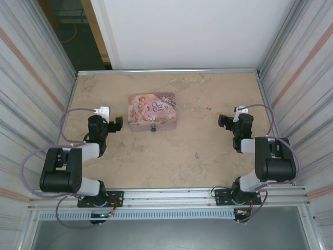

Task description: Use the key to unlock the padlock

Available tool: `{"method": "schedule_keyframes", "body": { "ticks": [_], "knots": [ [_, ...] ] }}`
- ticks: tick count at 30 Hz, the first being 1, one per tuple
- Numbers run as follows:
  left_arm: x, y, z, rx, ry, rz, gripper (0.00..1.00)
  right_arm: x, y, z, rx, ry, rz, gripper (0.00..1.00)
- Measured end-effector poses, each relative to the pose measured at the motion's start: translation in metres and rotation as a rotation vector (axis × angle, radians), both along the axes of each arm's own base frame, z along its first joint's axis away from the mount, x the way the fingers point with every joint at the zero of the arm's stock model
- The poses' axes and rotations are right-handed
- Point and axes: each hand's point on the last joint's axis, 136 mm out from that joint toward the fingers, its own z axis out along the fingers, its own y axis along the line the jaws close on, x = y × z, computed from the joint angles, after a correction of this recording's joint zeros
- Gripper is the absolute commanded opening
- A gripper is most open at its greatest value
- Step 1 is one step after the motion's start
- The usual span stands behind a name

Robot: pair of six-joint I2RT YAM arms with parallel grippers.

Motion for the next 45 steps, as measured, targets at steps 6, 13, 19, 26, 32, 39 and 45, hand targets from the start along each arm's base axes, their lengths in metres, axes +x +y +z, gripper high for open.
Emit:
{"method": "schedule_keyframes", "body": {
  "ticks": [6,13,19,26,32,39,45],
  "knots": [
    [-0.005,-0.007,0.053,-0.022,-0.079,0.000,0.99,-0.001,0.002,0.036,0.034,-0.017,-0.007,0.99],
    [-0.008,-0.018,0.098,-0.172,-0.079,-0.016,0.99,-0.008,0.041,0.088,0.219,-0.027,0.069,0.99],
    [-0.012,-0.039,0.087,-0.343,0.061,-0.057,0.99,-0.022,0.126,0.092,0.391,0.090,0.248,0.99],
    [-0.013,-0.055,0.050,-0.540,0.241,-0.036,0.99,-0.037,0.213,0.059,0.495,0.278,0.393,0.99],
    [-0.011,-0.074,0.021,-0.658,0.371,-0.065,0.99,-0.029,0.258,0.039,0.522,0.355,0.444,0.99],
    [-0.004,-0.098,0.010,-0.749,0.451,-0.147,0.99,-0.014,0.289,0.030,0.565,0.394,0.478,0.99],
    [-0.002,-0.130,0.007,-0.753,0.503,-0.234,0.99,-0.010,0.303,0.028,0.607,0.420,0.510,0.99]
  ]
}}
